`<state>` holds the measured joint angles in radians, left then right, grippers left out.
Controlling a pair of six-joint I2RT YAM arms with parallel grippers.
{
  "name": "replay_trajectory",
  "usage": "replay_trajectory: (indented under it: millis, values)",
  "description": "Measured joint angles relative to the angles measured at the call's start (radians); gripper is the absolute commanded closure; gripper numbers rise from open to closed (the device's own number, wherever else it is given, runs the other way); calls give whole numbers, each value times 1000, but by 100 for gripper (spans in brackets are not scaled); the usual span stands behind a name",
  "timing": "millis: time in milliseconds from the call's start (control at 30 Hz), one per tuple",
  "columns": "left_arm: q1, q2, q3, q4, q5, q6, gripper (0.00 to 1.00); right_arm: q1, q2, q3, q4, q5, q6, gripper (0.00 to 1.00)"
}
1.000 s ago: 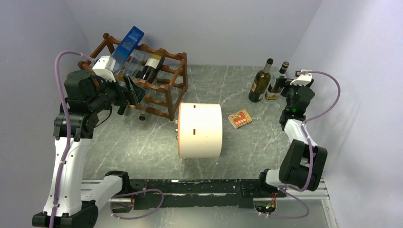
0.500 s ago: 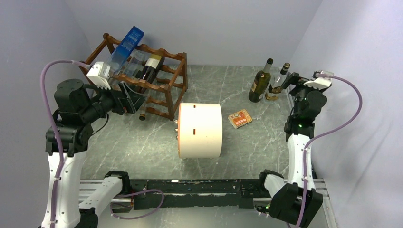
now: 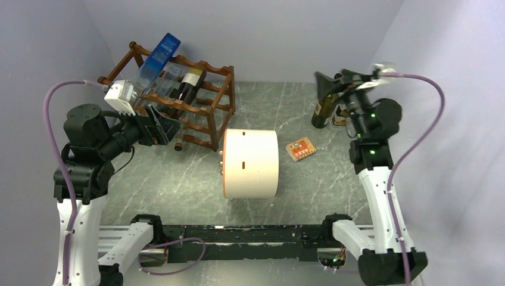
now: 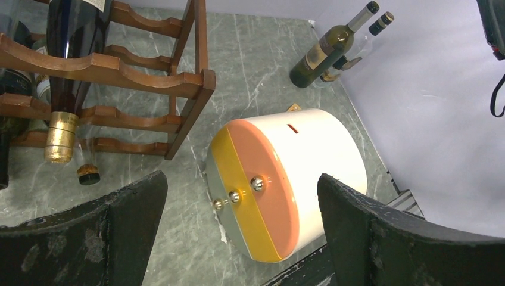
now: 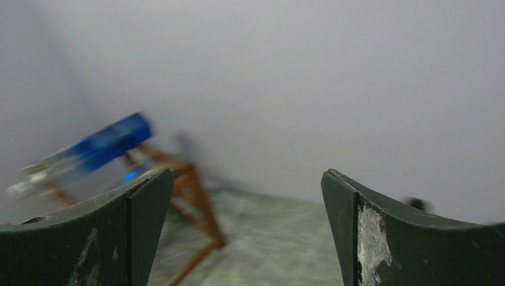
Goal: Take the wine bottle off the wine rack
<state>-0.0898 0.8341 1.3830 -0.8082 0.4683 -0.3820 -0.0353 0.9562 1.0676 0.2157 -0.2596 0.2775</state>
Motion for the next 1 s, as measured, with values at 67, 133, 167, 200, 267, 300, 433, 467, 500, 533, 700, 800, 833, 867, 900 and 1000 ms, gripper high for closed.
replay_trajectory:
  millis: [67, 133, 167, 200, 267, 300, 433, 467, 500, 533, 700, 800, 833, 867, 900, 1000]
  values:
    - [0, 3, 0, 0, -6, -1, 1, 133, 21, 31, -3, -12, 7, 0]
    - [0, 9, 0, 0, -17, 0, 1, 266, 58, 63, -2, -25, 10, 0]
    - [0, 14, 0, 0, -25, 0, 1, 310, 77, 76, -2, -26, 9, 0]
    - [0, 19, 0, 0, -32, 0, 1, 366, 104, 93, -5, -26, 6, 0]
    - [0, 39, 0, 2, -50, 4, 1, 470, 169, 131, -8, -19, -12, 0]
    - [0, 50, 0, 4, -59, 10, 1, 520, 203, 146, -11, -13, -24, 0]
    - [0, 136, 13, 19, -103, 38, 1, 661, 335, 168, 3, -10, -76, 0]
    - [0, 164, 24, 23, -119, 47, 1, 679, 369, 169, 4, -15, -87, 0]
    - [0, 190, 34, 26, -134, 54, 1, 688, 400, 171, 2, -18, -98, 0]
    - [0, 230, 52, 26, -157, 60, 1, 692, 430, 174, 1, -20, -109, 0]
    - [3, 377, 163, 6, -239, 52, 1, 691, 487, 178, -38, 25, -120, 0]
    - [18, 415, 219, -22, -246, 18, 1, 691, 485, 232, -112, 64, -82, 0]
    - [28, 423, 237, -39, -243, 6, 1, 691, 484, 259, -143, 72, -70, 0]
    - [39, 427, 248, -51, -241, 0, 1, 691, 480, 284, -168, 78, -61, 0]
    - [54, 427, 253, -55, -240, 0, 1, 691, 475, 299, -185, 83, -60, 0]
    - [80, 410, 243, -51, -246, 33, 1, 691, 424, 294, -214, 100, -58, 0]
